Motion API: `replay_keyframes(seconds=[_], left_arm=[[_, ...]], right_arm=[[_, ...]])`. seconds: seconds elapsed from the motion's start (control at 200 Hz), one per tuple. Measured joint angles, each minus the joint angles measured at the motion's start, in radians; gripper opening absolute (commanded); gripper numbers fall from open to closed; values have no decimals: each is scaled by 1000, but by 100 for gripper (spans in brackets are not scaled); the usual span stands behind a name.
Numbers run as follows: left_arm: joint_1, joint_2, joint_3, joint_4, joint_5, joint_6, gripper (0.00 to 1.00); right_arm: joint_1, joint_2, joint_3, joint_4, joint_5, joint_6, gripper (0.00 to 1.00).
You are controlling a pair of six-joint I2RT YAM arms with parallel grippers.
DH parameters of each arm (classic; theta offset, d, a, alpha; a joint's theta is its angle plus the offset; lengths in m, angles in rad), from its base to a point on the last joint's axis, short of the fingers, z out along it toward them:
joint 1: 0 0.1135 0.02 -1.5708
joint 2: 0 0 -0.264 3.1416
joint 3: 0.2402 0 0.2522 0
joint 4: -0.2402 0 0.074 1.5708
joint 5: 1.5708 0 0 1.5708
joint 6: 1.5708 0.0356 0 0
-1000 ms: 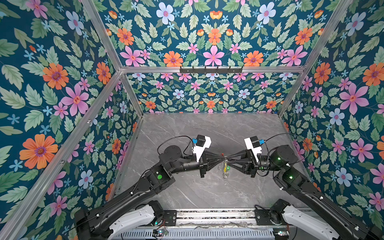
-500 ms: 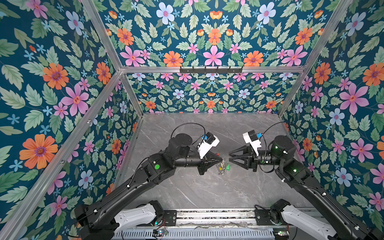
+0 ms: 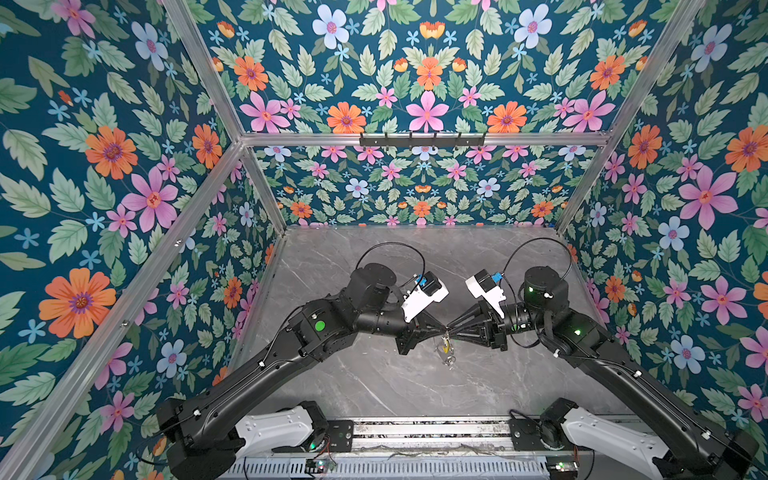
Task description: Remove the keys from the keyring
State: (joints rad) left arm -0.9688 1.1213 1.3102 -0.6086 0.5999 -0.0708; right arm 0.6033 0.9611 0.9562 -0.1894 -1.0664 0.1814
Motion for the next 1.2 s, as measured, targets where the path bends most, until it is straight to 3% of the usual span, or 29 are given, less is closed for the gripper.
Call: replay_keyframes(seconds=[0.225, 0.465, 0.63, 0.73, 0.875, 1.02, 1.2], left_arm=[[0, -1, 0, -2, 7, 3, 0], [0, -2, 2, -16, 15, 6, 0], [0, -4, 3, -21, 19, 6, 0], [0, -22, -10, -18, -5, -5, 27], [0, -127, -126, 129, -88, -48, 36], [0, -273, -333, 335, -187, -118, 38], [-2, -367, -533, 594, -236, -198, 38]], right_arm=[[2, 0, 5, 0, 5, -2, 15], [7, 2, 2, 1, 5, -2, 0], [19, 3, -5, 16, 12, -1, 0], [35, -2, -24, 58, 41, 12, 0], [43, -37, -74, 135, 100, 57, 0], [43, -62, -105, 217, 159, 93, 0], [43, -73, -118, 291, 214, 135, 0]])
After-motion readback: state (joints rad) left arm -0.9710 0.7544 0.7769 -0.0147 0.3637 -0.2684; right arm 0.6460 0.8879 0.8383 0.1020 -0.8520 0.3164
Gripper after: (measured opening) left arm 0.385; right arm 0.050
